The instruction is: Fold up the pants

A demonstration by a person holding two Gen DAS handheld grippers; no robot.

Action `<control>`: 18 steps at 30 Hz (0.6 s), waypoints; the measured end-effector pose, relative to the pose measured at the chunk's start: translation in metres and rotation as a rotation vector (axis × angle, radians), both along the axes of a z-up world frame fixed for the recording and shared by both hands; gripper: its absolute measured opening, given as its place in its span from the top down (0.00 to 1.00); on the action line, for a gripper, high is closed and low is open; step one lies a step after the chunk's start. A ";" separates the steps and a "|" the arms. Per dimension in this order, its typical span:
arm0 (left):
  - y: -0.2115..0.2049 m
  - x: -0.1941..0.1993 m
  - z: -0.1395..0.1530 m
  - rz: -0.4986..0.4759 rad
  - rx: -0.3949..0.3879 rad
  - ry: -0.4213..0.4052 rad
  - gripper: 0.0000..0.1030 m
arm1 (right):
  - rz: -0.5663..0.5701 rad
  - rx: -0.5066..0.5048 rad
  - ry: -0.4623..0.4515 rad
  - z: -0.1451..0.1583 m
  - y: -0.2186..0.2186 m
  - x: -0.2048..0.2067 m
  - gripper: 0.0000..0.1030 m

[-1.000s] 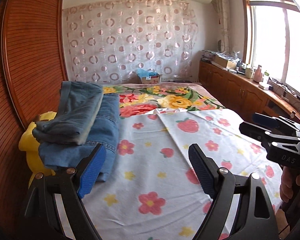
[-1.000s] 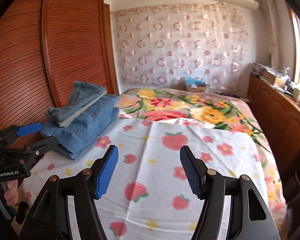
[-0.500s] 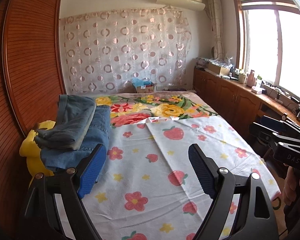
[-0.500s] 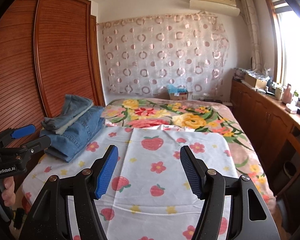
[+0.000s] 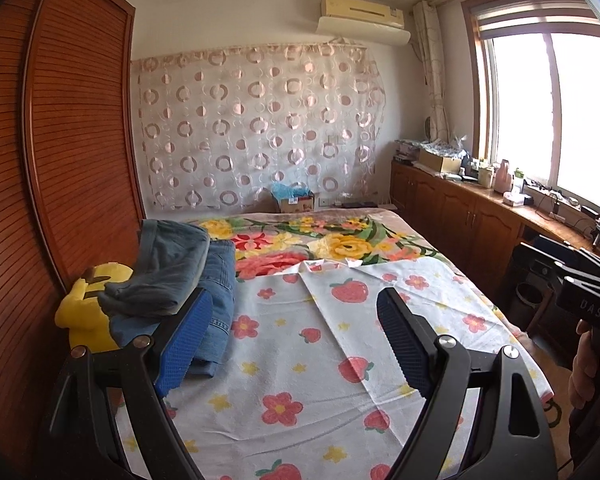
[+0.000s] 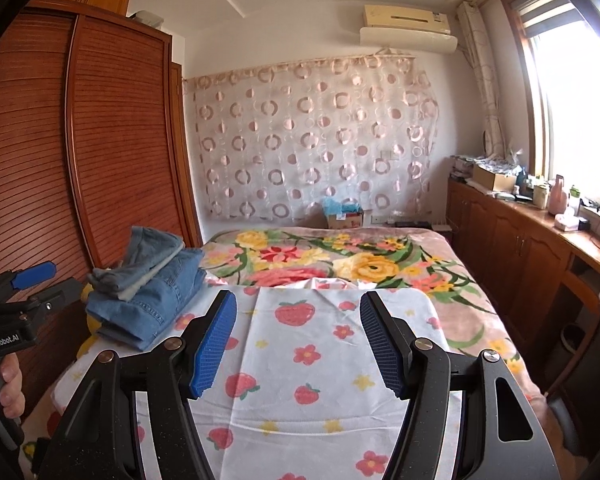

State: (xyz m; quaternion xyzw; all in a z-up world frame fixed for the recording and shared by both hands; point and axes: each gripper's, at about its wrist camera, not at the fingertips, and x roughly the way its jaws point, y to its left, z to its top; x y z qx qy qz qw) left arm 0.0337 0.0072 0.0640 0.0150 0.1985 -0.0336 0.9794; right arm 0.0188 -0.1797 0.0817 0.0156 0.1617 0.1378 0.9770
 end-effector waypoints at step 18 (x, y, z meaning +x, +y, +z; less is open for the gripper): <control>0.002 -0.004 0.002 0.010 0.004 -0.010 0.17 | -0.005 -0.004 -0.011 -0.006 -0.004 -0.004 0.36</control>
